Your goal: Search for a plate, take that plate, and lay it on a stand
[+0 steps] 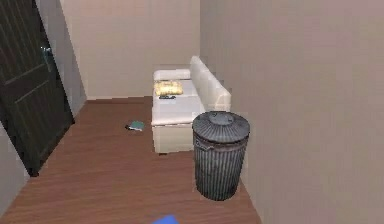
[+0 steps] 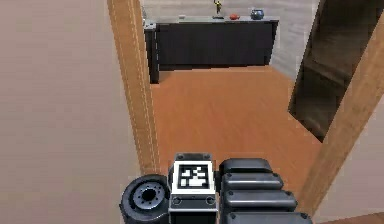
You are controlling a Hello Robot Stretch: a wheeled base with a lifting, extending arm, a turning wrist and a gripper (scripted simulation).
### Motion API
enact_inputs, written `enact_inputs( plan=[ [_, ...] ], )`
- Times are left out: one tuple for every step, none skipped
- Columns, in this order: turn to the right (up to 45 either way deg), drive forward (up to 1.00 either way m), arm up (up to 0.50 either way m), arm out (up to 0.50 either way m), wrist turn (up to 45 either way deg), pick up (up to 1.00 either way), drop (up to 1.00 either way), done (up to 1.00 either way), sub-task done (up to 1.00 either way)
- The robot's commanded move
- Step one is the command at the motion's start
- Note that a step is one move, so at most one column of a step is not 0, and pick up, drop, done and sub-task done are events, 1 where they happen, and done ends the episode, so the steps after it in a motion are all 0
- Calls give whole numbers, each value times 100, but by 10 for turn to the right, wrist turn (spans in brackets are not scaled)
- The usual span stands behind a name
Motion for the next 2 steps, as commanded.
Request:
enact_inputs(
  plan=[
    [30,0,0,0,0,0,0,0,0],
    [-210,0,0,0,0,0,0,0,0]
  ],
)
